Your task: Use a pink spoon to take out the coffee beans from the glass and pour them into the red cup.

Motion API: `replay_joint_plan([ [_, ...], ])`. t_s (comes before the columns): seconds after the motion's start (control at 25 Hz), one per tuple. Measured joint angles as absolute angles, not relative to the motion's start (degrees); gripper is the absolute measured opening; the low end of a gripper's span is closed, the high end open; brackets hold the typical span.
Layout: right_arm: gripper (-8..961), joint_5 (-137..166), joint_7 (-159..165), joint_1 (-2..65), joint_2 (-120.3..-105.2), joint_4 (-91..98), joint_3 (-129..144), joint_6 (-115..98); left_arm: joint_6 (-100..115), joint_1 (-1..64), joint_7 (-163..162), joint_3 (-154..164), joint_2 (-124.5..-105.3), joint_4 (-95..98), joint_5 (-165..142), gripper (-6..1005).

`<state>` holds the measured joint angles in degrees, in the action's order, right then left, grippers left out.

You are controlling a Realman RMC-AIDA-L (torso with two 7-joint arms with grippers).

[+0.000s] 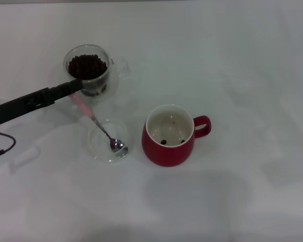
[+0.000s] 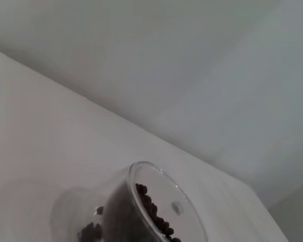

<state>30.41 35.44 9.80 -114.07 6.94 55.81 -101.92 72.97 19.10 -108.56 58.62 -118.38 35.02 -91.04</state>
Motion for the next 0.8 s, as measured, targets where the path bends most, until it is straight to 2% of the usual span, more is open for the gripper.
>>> replay_joint_plan([
  [0.64, 766, 30.8, 35.5, 9.2, -113.8, 8.0, 56.2, -102.3, 76.1, 9.8, -107.2, 54.8, -118.61, 45.7, -90.8, 608],
  [0.8, 766, 31.0, 35.4, 8.9, -114.29, 8.1, 56.3, -102.7, 79.2, 9.2, -102.5, 52.3, -118.67, 47.5, -90.0, 609],
])
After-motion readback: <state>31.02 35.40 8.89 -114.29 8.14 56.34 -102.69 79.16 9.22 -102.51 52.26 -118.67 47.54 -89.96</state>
